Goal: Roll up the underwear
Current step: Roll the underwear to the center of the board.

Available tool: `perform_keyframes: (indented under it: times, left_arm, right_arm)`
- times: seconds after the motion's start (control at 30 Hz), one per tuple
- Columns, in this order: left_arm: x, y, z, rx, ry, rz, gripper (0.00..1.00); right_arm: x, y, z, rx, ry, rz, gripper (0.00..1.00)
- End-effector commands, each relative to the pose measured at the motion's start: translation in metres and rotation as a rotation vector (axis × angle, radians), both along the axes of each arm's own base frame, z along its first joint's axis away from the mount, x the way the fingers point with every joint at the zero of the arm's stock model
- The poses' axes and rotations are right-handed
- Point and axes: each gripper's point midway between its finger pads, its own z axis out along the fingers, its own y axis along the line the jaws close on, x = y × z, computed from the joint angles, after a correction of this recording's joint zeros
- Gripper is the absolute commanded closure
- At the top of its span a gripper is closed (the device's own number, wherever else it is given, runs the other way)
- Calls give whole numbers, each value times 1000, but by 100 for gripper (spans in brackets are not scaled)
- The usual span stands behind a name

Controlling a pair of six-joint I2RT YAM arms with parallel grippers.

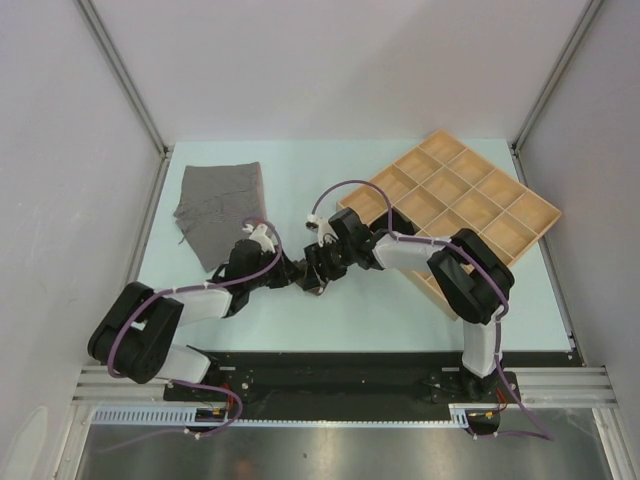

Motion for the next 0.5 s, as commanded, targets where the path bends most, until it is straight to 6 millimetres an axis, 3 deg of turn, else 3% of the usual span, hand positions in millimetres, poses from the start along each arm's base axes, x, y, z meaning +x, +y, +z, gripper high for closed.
perform_keyframes:
  times: [0.0,0.07,0.17,0.4,0.47]
  left_arm:
    - [-7,5,-20,97,24,-17,76]
    - [-8,5,-21,101,21,-21,76]
    - [-10,4,-22,109,25,-25,76]
    - [-10,1,-21,112,21,-31,76]
    - [-11,1,-21,113,22,-34,76]
  right_arm:
    - [-1,-24,5,-127,-39,-24,38]
    - [3,-28,12,-128,-62,-37,27]
    - [14,-32,25,-105,-99,-65,22]
    - [29,-35,28,-26,-73,-108,20]
    - [32,-34,20,-18,-48,-112,19]
